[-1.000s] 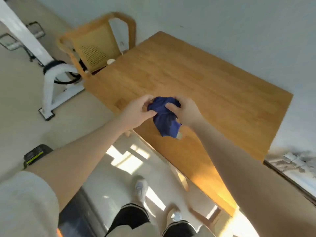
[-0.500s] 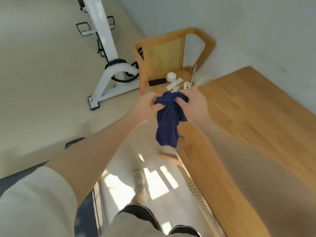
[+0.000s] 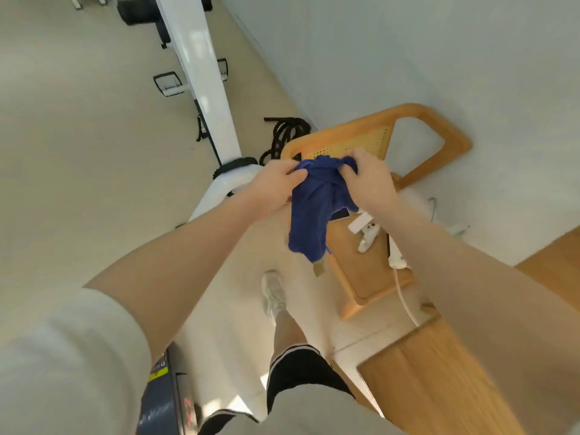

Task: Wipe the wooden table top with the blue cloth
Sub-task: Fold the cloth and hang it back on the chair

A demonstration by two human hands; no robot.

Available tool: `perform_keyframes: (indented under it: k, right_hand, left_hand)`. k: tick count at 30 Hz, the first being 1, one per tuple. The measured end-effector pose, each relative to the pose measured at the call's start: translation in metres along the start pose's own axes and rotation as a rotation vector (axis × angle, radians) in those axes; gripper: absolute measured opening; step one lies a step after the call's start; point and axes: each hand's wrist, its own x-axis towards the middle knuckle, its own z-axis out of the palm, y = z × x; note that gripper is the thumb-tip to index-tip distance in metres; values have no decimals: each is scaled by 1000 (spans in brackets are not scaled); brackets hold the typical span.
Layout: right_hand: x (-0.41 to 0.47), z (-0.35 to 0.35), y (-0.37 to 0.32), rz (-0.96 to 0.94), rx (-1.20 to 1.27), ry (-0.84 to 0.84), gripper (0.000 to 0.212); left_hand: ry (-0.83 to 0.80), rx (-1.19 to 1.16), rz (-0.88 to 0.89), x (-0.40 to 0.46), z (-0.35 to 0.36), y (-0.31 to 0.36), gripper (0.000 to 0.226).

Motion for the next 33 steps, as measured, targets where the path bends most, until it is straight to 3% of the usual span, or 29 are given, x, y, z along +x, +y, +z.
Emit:
perform_keyframes:
  k: [4, 10, 13, 18, 21, 25, 27, 30, 33]
  right_hand:
    - [102, 19, 18, 33, 84, 84, 19]
    - [235, 17, 42, 187, 142, 151, 26]
    - [274, 12, 49, 330, 253, 182, 22]
    - [309, 8, 52, 579, 700, 226, 23]
    - [327, 7, 57, 657, 690, 274, 26]
    - [349, -1, 69, 725, 576, 451, 21]
    - [358, 0, 73, 788, 518, 528, 18]
    - [373, 9, 74, 888, 388, 603, 18]
    - [382, 14, 72, 924, 380, 687, 19]
  left_hand:
    - [19, -128, 2, 103, -24, 17, 19]
    - [-32, -55, -35, 257, -52, 50, 24]
    - [-109, -116, -93, 313, -60, 71, 22]
    - [-289, -191, -165, 380, -60, 90, 24]
    - [-385, -185, -196, 416, -46, 92, 21]
    - [-365, 199, 38, 448, -21, 96, 27]
    - [-552, 243, 207, 456, -11, 93, 27]
    - [-919, 250, 217, 467, -4, 93, 34]
    - [-955, 385, 311, 493, 4, 90, 38]
